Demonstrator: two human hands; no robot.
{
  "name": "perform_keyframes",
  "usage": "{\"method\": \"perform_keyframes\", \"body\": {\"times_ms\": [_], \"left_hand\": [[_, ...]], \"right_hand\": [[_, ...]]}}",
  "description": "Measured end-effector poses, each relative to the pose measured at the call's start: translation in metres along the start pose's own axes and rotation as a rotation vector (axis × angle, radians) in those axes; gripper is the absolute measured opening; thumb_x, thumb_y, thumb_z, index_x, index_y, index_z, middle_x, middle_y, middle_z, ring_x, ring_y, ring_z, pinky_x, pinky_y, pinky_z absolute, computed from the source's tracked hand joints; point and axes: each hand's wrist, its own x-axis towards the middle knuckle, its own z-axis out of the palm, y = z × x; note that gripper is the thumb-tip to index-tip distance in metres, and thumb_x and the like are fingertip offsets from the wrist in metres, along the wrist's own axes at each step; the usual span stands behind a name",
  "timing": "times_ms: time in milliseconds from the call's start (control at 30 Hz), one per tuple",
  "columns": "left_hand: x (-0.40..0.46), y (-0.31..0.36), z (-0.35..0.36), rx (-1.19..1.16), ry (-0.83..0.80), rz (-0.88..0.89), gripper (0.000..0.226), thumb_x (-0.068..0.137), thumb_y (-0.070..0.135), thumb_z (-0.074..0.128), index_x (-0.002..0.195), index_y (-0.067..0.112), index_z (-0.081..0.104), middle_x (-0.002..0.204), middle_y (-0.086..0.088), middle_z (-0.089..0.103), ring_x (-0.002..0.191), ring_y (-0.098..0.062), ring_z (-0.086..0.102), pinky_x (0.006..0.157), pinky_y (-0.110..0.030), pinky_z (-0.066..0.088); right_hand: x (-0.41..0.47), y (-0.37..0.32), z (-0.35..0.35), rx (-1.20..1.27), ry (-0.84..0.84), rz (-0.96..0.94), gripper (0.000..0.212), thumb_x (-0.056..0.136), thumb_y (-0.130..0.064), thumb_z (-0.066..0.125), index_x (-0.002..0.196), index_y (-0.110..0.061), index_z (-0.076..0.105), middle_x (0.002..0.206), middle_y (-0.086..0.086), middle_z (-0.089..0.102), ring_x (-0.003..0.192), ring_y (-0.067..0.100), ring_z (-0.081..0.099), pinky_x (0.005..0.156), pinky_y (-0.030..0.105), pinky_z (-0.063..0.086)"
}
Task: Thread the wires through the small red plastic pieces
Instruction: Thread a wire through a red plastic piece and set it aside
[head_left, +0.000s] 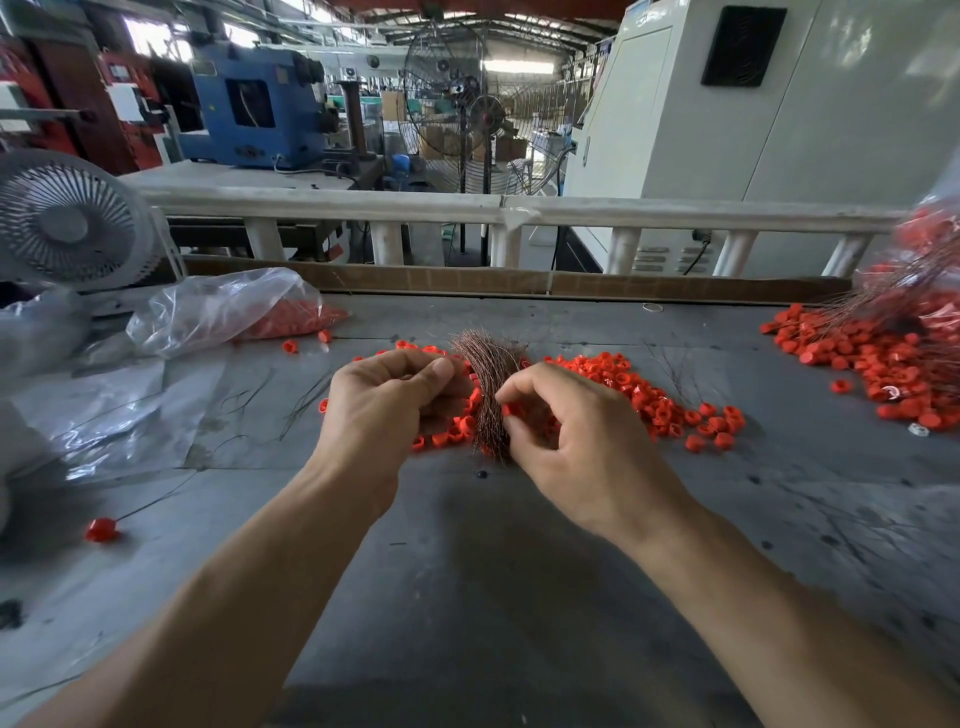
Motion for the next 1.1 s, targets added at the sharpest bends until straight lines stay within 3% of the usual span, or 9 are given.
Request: {"method": "perform_keyframes", "body": {"times_ms": [200, 433, 600, 800, 967, 1033, 1100], "left_hand": [[0.002, -0.003, -0.002, 0.003, 0.014, -0.015, 0.014, 0.098, 0.012, 0.065, 0.089, 0.008, 0.075, 0.082, -0.009, 0.078, 0.067, -0.015, 0.069, 0.066, -0.029, 0.057], [0.005, -0.004, -0.005, 0.020, 0.016, -0.014, 0.011, 0.097, 0.010, 0.066, 0.090, 0.008, 0.075, 0.084, -0.010, 0.079, 0.068, -0.016, 0.071, 0.061, -0.025, 0.059], [0.007, -0.004, -0.005, 0.034, -0.039, -0.003, 0.010, 0.098, 0.013, 0.065, 0.102, 0.011, 0.074, 0.088, -0.008, 0.079, 0.067, -0.012, 0.070, 0.063, -0.027, 0.058], [0.007, -0.008, -0.002, 0.212, -0.034, 0.091, 0.015, 0.099, 0.006, 0.063, 0.095, 0.014, 0.075, 0.078, -0.002, 0.077, 0.062, -0.012, 0.066, 0.063, -0.031, 0.055], [0.008, -0.012, -0.004, 0.304, -0.027, 0.122, 0.019, 0.097, 0.006, 0.065, 0.089, 0.018, 0.077, 0.076, 0.000, 0.076, 0.056, -0.006, 0.064, 0.055, -0.020, 0.053], [0.009, -0.014, -0.005, 0.358, -0.030, 0.140, 0.019, 0.096, 0.008, 0.067, 0.087, 0.021, 0.077, 0.076, 0.001, 0.076, 0.056, -0.005, 0.063, 0.054, -0.020, 0.049], [0.009, -0.016, -0.006, 0.403, -0.034, 0.150, 0.018, 0.095, 0.010, 0.068, 0.087, 0.023, 0.076, 0.076, 0.003, 0.077, 0.056, -0.005, 0.062, 0.055, -0.022, 0.048]], "right_hand": [[0.000, 0.002, 0.001, -0.039, -0.023, 0.029, 0.014, 0.087, -0.015, 0.071, 0.096, -0.025, 0.067, 0.091, -0.016, 0.057, 0.077, 0.003, 0.053, 0.072, 0.029, 0.052], [0.000, 0.006, -0.002, -0.096, -0.048, 0.070, 0.013, 0.088, -0.019, 0.071, 0.097, -0.028, 0.067, 0.088, -0.019, 0.053, 0.075, -0.002, 0.051, 0.068, 0.017, 0.045], [0.005, 0.014, -0.009, -0.139, 0.064, 0.138, 0.011, 0.088, -0.019, 0.073, 0.098, -0.025, 0.071, 0.087, -0.017, 0.055, 0.074, 0.001, 0.049, 0.071, 0.023, 0.046], [0.013, 0.050, -0.042, -0.346, 0.247, 0.477, 0.008, 0.090, -0.022, 0.070, 0.098, -0.026, 0.071, 0.100, -0.004, 0.070, 0.092, 0.022, 0.066, 0.076, 0.032, 0.051], [0.009, 0.084, -0.071, -0.474, 0.092, 0.848, 0.018, 0.086, -0.020, 0.067, 0.100, -0.027, 0.075, 0.099, 0.003, 0.076, 0.101, 0.031, 0.069, 0.083, 0.034, 0.051], [0.008, 0.089, -0.077, -0.482, 0.050, 0.932, 0.020, 0.083, -0.017, 0.070, 0.098, -0.028, 0.076, 0.088, -0.001, 0.075, 0.103, 0.031, 0.068, 0.079, 0.032, 0.046], [0.009, 0.093, -0.080, -0.493, 0.031, 0.971, 0.016, 0.081, -0.017, 0.072, 0.090, -0.029, 0.075, 0.091, 0.000, 0.076, 0.104, 0.031, 0.067, 0.081, 0.033, 0.047]]}}
